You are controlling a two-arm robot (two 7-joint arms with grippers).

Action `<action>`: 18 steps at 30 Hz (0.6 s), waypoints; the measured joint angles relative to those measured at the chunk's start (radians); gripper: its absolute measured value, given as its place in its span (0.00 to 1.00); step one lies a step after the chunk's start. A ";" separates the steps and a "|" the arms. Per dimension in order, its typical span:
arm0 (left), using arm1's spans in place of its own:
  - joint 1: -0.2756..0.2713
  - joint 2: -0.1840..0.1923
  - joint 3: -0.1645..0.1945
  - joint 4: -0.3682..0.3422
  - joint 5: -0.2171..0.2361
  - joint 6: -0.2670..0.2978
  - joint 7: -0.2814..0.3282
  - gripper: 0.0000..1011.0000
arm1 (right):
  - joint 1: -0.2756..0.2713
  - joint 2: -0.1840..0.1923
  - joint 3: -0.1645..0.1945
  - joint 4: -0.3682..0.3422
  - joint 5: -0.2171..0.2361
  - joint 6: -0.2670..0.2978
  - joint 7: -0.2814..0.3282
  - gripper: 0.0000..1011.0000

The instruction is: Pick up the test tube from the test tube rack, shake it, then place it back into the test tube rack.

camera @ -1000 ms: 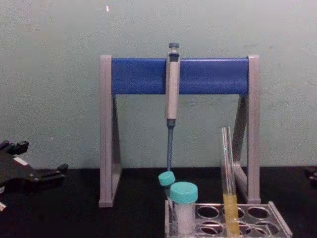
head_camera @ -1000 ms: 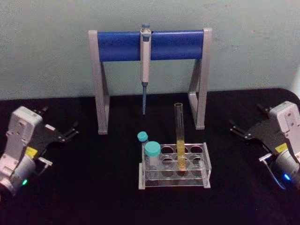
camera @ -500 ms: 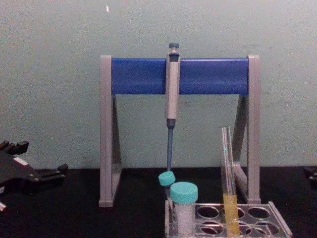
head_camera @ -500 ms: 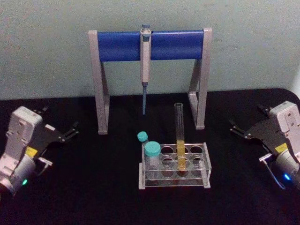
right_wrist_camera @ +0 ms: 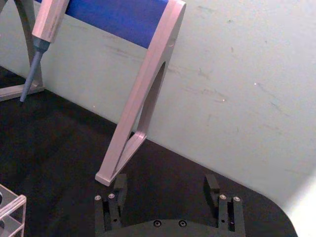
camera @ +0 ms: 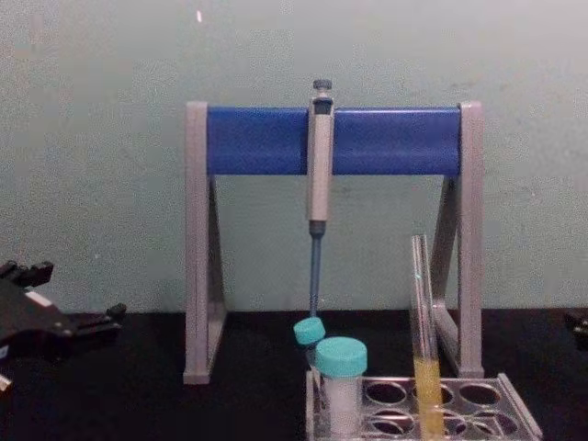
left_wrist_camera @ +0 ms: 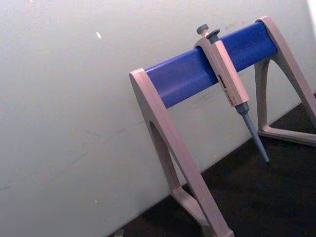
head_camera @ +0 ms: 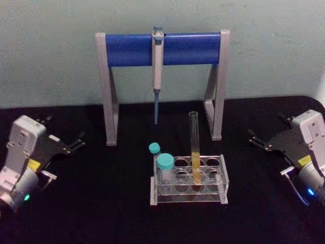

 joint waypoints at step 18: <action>0.000 0.000 0.000 0.000 0.000 0.000 0.000 1.00 | 0.000 0.000 0.000 0.000 0.000 0.000 0.000 0.99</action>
